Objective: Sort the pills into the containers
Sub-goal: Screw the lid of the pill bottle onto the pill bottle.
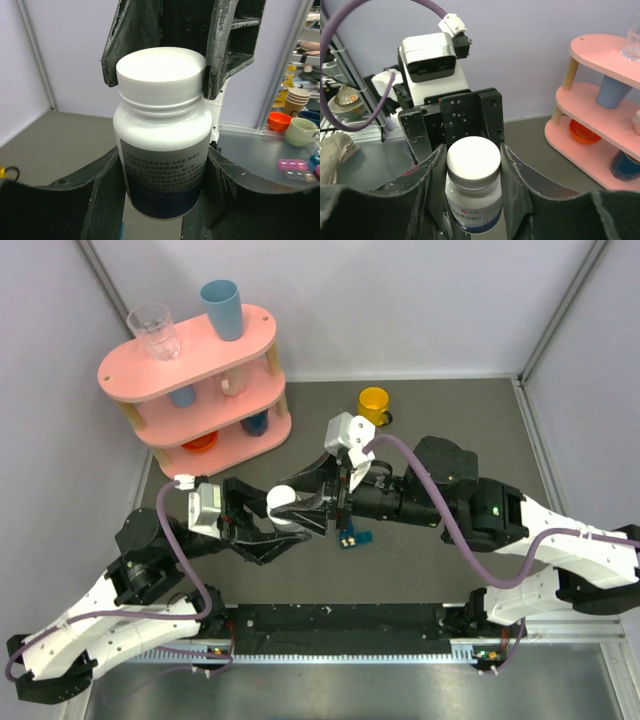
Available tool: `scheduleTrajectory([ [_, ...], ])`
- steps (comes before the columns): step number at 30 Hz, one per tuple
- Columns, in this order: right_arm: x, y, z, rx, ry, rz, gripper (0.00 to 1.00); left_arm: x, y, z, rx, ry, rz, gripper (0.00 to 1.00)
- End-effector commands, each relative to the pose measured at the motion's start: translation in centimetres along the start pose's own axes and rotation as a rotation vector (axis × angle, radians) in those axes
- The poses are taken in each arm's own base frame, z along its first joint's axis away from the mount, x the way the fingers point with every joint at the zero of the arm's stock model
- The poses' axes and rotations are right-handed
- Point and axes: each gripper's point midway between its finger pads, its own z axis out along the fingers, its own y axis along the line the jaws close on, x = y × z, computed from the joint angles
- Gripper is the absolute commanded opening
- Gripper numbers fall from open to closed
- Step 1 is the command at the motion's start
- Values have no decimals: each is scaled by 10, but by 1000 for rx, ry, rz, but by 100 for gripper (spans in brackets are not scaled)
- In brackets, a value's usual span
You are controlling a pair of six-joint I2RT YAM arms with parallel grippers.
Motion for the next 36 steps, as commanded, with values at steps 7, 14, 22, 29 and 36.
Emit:
scheduleTrajectory([
  [7, 64, -32, -3, 200, 260, 27, 0, -59, 24, -14, -184, -130, 143, 0],
  [14, 71, -56, 4, 361, 276, 69, 0, -58, 36, -17, -251, -135, 144, 0],
  [22, 77, -82, 12, 569, 250, 162, 0, -57, 48, -18, -314, -143, 153, 0],
  [29, 73, -91, 17, 652, 253, 160, 8, -50, 55, -16, -339, -122, 155, 0],
  [36, 69, -87, 19, 633, 261, 117, 42, -46, 55, -15, -335, -116, 151, 0],
])
